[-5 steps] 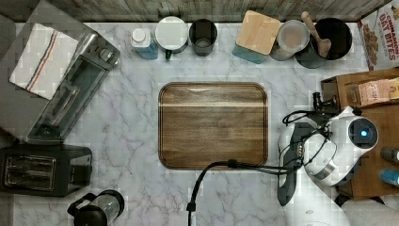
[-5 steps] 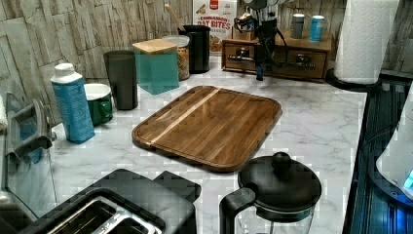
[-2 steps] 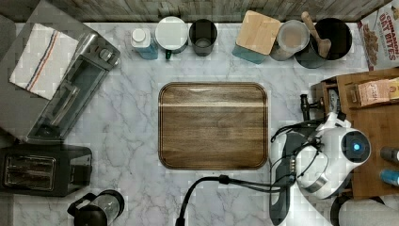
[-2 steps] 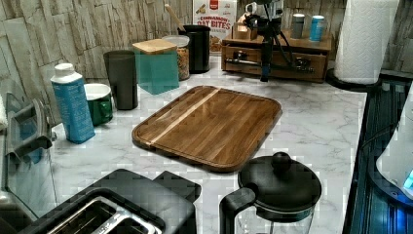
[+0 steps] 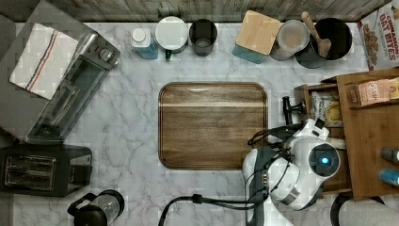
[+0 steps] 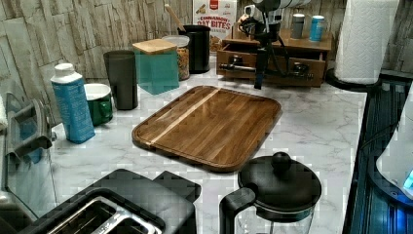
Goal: Open the drawer.
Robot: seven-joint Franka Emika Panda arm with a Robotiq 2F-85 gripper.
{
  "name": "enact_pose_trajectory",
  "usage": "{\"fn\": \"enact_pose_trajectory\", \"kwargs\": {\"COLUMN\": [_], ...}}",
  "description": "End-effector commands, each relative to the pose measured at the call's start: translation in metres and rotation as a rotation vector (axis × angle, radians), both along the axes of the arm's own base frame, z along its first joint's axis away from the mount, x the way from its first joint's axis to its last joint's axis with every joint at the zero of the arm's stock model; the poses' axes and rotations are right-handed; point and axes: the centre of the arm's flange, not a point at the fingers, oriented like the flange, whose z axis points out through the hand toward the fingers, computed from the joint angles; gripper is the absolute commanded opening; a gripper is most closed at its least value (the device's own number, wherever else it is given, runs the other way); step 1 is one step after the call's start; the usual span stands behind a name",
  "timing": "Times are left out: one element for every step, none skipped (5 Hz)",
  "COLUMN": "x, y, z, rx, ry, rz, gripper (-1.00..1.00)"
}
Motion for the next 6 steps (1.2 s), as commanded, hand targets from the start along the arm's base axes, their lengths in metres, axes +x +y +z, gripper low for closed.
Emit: {"fn": "enact_pose_trajectory", "kwargs": {"x": [0.007, 0.003, -0.002, -0.008, -0.008, -0.008], "y": [0.174, 0.195, 0.208, 0.214, 0.214, 0.214], "z": [-0.003, -0.004, 0.006, 0.017, 0.017, 0.017], "rx": [0.020, 0.019, 0.009, 0.019, 0.019, 0.019], "ry": [0.045, 0.040, 0.041, 0.012, 0.012, 0.012], "rz": [0.128, 0.130, 0.137, 0.112, 0.112, 0.112], "gripper": [1.00, 1.00, 1.00, 1.00, 1.00, 1.00]}}
